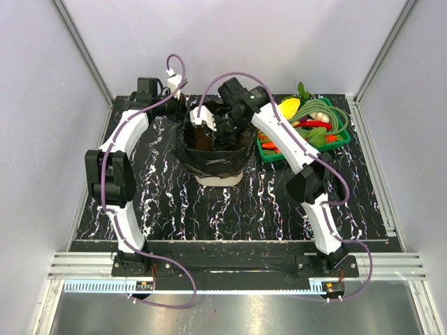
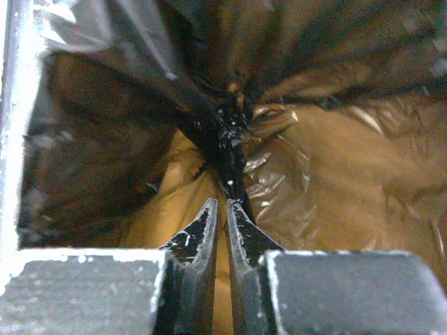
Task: Put the trash bags into the trash bin
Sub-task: Place the trash bag in the trash bin.
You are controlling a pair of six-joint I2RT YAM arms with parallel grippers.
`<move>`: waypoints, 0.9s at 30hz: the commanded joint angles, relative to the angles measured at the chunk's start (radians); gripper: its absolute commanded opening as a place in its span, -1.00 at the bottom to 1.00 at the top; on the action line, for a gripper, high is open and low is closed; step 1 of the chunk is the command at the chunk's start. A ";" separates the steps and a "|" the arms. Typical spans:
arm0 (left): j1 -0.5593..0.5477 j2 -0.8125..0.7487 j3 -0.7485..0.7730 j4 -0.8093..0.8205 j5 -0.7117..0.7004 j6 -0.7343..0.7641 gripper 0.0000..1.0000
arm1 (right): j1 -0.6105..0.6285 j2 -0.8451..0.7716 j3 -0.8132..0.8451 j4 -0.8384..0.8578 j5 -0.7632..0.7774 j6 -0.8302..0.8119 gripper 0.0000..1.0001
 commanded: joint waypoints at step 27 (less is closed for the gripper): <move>-0.014 0.052 0.074 -0.011 -0.105 0.035 -0.82 | 0.041 0.130 -0.092 -0.318 -0.099 -0.584 -0.88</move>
